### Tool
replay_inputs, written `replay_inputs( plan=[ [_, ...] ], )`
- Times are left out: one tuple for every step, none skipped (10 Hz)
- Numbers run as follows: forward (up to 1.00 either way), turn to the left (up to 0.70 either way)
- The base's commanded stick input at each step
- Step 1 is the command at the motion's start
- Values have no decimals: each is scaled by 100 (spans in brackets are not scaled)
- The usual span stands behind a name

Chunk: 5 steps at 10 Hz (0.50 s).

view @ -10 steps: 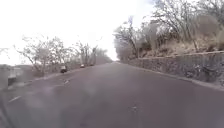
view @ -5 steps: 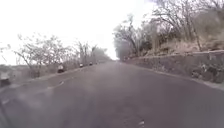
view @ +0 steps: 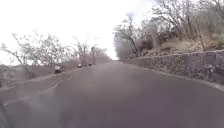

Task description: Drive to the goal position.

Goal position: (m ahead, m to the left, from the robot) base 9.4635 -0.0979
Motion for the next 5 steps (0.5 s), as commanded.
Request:
replay_inputs(
  plan=[
    [70, 0],
    [70, 0],
    [70, 0],
    [70, 0],
    [70, 0]
  ],
)
